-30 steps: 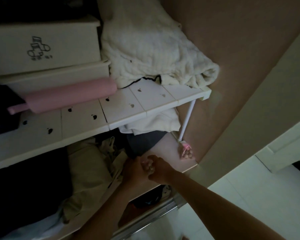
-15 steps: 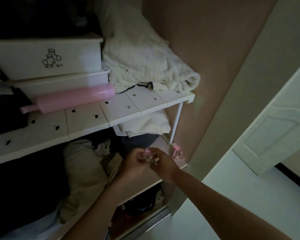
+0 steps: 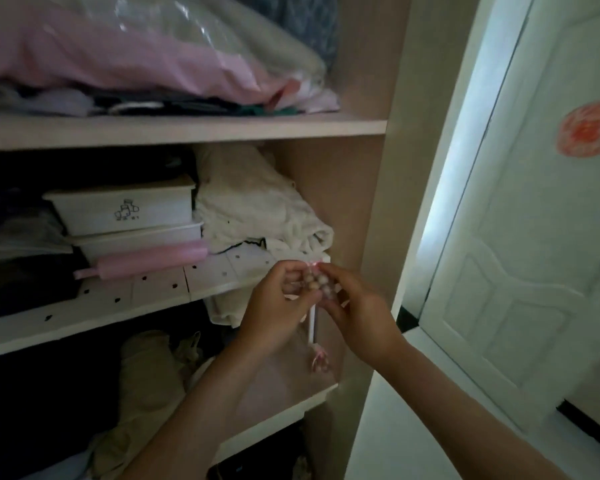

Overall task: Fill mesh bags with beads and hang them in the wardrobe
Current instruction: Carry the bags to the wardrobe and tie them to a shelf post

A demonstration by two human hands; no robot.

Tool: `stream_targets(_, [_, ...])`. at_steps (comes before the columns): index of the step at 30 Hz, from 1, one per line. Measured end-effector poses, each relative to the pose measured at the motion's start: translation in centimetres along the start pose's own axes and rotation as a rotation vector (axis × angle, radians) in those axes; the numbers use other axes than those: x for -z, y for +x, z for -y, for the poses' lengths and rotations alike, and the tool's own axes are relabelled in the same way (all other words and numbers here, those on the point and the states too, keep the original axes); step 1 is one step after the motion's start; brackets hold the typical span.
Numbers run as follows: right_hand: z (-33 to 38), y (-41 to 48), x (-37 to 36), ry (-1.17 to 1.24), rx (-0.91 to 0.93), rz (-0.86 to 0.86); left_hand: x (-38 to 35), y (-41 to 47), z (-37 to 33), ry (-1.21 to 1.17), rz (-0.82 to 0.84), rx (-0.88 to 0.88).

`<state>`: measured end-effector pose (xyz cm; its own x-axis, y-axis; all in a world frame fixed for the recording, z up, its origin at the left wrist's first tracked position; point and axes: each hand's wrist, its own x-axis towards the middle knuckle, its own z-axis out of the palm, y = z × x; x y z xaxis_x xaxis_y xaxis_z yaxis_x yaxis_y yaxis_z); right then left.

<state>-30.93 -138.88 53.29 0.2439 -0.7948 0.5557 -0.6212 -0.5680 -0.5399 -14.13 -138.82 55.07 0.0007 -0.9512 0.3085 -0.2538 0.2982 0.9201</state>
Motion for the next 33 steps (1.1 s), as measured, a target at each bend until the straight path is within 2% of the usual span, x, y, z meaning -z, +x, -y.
stream_targets(6, [4.6,4.3,6.7,-0.044,0.112,-0.080,0.4,1.8,-8.3,-0.002,-0.047,-0.180])
stream_targets(11, [8.5,8.4,11.1,0.001,0.164,-0.222,2.3,4.2,-14.7,-0.076,0.018,-0.251])
stream_targets(16, [10.5,13.3,13.2,-0.063,0.128,-0.336,3.3,6.0,-18.7,0.157,-0.029,-0.481])
stream_targets(20, [11.2,16.3,14.2,-0.050,0.107,-0.348,3.2,8.2,-19.3,0.462,-0.085,-0.616])
stream_targets(23, [11.0,18.0,14.8,-0.034,0.011,-0.255,2.8,10.4,-18.9,0.635,-0.021,-0.625])
stream_targets(27, [9.9,19.9,14.6,-0.240,-0.051,-0.202,2.6,12.3,-18.9,0.899,0.022,-0.611])
stream_targets(30, [9.1,20.4,14.5,-0.306,-0.052,-0.216,2.5,12.8,-19.4,0.918,0.024,-0.595])
stream_targets(33, [8.8,19.1,14.6,-0.399,0.034,-0.324,2.7,13.2,-19.2,0.892,0.011,-0.614])
